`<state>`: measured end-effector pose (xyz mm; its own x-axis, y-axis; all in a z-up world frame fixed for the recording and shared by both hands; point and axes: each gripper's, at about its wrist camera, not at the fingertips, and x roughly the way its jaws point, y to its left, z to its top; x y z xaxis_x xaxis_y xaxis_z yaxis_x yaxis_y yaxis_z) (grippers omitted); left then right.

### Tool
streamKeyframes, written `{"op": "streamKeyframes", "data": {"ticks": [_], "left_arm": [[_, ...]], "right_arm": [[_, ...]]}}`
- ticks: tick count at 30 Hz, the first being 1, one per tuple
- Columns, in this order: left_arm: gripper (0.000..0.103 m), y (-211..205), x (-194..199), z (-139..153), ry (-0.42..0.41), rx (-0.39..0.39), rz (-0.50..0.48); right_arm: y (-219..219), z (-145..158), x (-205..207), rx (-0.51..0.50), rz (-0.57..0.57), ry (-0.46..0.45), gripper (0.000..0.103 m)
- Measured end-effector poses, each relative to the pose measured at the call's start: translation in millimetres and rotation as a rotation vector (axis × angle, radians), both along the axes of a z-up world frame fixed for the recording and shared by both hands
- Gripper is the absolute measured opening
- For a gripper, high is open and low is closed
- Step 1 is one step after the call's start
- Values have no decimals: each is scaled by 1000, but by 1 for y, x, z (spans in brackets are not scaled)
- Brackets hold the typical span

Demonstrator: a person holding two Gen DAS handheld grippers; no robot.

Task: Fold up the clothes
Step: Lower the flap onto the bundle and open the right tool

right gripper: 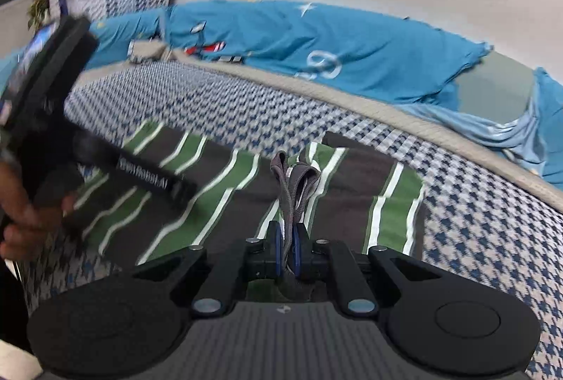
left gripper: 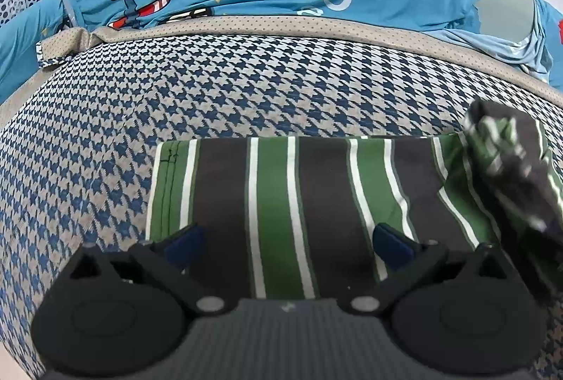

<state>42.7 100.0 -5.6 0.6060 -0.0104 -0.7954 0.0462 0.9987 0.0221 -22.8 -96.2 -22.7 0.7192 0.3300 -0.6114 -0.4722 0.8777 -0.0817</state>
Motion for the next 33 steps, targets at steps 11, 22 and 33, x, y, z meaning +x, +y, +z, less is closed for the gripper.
{"op": "streamKeyframes", "data": {"ticks": [11,22,33], "left_arm": [[103,6,1,4,-13,-23,17],[103,-13,5,15,-51,-93,-5],[103,-47,15,13,-85,-121,-46]], "right_arm": [[-9,9,0,60,33,51,25],[-43,22,8,73,-155,-4,26],[-54,12,12,50,-160,15,26]]}}
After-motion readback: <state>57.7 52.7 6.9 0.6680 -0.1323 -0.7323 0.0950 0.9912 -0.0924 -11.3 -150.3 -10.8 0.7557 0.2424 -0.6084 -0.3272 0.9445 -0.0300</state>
